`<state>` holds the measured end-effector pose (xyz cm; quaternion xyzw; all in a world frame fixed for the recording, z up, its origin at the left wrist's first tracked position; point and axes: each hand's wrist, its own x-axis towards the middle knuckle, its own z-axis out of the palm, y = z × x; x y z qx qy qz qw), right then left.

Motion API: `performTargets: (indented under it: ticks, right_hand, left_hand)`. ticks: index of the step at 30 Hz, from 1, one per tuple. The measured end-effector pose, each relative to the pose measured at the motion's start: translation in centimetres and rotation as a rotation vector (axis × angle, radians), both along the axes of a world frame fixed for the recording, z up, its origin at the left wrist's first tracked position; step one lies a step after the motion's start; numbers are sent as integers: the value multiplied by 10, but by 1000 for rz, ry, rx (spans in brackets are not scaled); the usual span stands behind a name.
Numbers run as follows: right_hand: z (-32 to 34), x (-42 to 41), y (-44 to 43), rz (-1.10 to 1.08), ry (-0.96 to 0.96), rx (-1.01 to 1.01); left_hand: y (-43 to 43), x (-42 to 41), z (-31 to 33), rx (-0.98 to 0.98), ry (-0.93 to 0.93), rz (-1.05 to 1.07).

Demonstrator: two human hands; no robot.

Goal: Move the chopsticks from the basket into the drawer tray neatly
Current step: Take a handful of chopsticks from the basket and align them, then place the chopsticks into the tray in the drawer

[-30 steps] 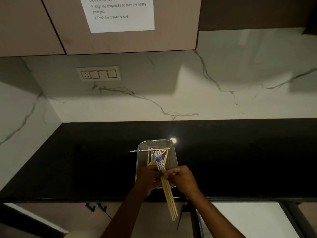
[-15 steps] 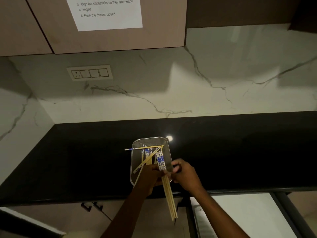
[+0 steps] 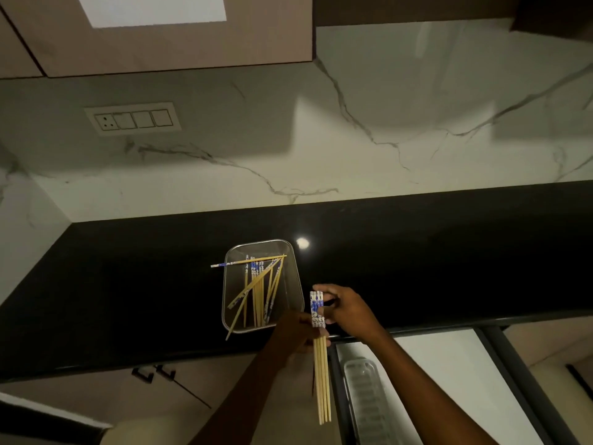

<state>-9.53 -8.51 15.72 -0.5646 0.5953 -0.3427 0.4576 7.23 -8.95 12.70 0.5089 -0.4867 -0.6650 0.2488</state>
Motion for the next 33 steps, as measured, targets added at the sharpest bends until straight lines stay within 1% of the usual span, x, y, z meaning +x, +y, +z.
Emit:
performTargets:
  ticks: [3, 5, 7, 9, 12, 15, 20, 24, 26, 27, 30, 33]
  right_hand:
    - [-14, -8, 24, -193, -195, 107]
    - [-30, -16, 46, -289, -244, 186]
    - [-50, -26, 74, -270, -246, 291]
    - [-67, -35, 101, -232, -285, 388]
    - [-85, -46, 126, -164, -380, 474]
    - [-101, -57, 136, -190, -493, 507]
    - [-130, -77, 156, -234, -489, 593]
    - [-147, -75, 168, -259, -398, 604]
    - [-155, -73, 172, -292, -341, 596]
    - [-160, -72, 172, -332, -319, 602]
    - [-172, -69, 172, -446, -221, 637]
    - [-182, -65, 170, -468, -91, 702]
  left_hand:
    - [1, -13, -3, 6, -18, 50]
    - [2, -21, -8, 32, -3, 83]
    - [6, -31, -17, 73, 14, 101]
    - [15, -42, -28, 139, 69, 131]
    - [31, -61, -43, 189, 95, 124]
    - [44, -83, -56, 213, 114, 73]
    - [62, -109, -78, 255, 51, 18]
    - [75, -113, -101, 230, -70, 18]
    - [81, -113, -110, 184, -161, 20]
    - [83, -113, -114, 135, -240, 11]
    - [90, -104, -123, -127, -532, -53]
    - [101, -94, -135, -426, -624, -221]
